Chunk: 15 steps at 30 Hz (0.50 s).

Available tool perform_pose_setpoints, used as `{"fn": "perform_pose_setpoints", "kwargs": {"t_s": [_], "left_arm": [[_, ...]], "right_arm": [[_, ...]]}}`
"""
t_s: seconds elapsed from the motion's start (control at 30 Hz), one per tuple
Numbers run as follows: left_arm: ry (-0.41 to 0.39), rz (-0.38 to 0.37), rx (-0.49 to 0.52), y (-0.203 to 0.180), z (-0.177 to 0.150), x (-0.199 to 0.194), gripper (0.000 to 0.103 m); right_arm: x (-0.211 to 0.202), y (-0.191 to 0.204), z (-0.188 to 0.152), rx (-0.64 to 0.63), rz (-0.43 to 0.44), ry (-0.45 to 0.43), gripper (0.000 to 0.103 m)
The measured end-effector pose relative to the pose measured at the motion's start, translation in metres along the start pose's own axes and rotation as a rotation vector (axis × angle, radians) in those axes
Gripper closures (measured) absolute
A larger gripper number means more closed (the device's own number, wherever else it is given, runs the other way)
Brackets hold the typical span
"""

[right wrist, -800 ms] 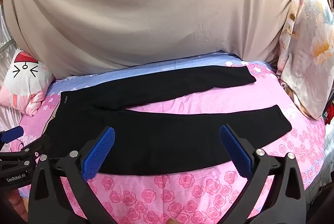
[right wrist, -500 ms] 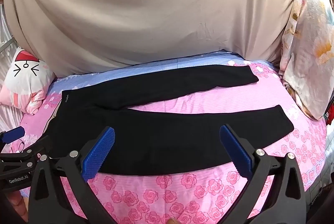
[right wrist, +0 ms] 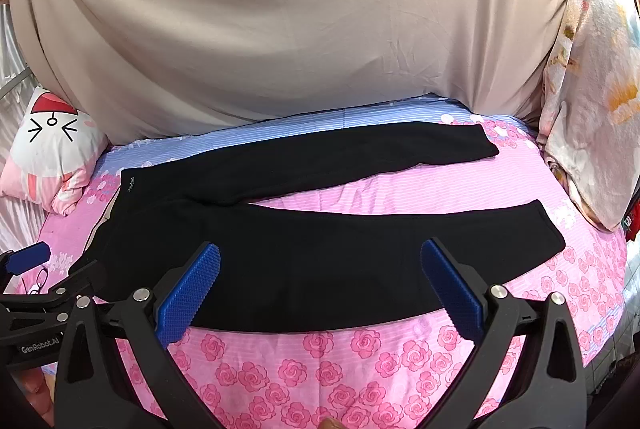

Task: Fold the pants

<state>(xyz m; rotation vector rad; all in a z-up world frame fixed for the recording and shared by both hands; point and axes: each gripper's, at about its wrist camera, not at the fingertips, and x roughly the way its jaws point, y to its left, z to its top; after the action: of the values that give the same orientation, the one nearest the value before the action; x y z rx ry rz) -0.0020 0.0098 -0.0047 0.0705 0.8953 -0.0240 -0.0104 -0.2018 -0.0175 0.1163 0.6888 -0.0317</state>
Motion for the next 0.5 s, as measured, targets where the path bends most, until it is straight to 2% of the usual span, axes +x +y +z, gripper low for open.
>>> {"fn": "perform_pose_setpoints", "kwargs": {"t_s": [0.5], "left_arm": [[0.003, -0.006, 0.024, -0.012, 0.001, 0.001, 0.005]], "right_arm": [[-0.002, -0.005, 0.001, 0.011, -0.006, -0.001, 0.005]]}}
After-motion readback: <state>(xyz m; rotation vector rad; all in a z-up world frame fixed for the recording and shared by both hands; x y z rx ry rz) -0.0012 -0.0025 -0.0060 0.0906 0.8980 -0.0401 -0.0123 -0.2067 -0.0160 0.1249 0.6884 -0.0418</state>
